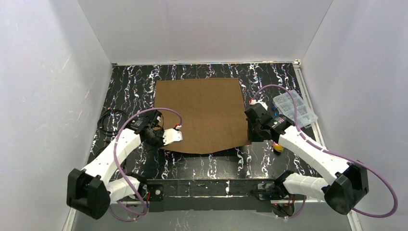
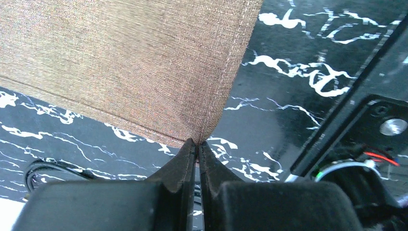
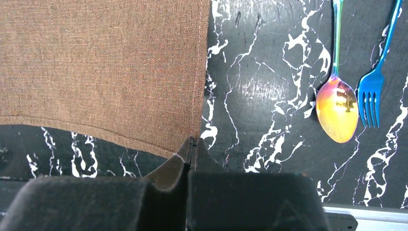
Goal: Fold the napkin into a case and place the utensils inside
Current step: Pick up the flattened napkin from the center of the board.
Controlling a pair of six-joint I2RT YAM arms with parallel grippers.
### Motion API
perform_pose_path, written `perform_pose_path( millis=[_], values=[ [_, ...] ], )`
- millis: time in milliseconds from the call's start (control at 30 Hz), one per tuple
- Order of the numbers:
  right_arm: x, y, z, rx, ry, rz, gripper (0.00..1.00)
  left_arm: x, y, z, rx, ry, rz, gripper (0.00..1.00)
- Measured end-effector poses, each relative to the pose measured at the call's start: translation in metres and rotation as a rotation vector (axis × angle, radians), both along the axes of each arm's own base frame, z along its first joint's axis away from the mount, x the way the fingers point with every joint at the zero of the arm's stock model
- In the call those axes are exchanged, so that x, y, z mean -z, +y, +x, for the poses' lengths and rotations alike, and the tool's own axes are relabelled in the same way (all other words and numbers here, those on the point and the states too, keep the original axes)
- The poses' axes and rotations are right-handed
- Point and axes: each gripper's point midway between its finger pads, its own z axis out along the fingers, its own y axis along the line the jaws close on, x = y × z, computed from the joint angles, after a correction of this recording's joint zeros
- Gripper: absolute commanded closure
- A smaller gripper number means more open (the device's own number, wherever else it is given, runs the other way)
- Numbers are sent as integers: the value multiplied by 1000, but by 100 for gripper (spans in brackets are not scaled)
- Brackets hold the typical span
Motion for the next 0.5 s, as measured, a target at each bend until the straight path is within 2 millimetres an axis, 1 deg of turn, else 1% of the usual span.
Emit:
perform_pose_path(
  millis=[100,167,367,433,500],
  values=[
    [-7,-2,-8,-8,6,18,99,-14,-3,-12,1,12,-37,100],
    [-10,-5,-18,-15,25,31,99,-18,-1,-27,2,42,-49,100],
    [-22,-10,-47,-16,69,95,99,-23,8,-65,-1,140,-45,100],
    [-24,-12,-53,-10,82,106,99,-22,11,-73,-1,161,-41,100],
    [-26,-13,-56,-8,93,106,99,-23,12,-76,-1,164,-41,100]
  ],
)
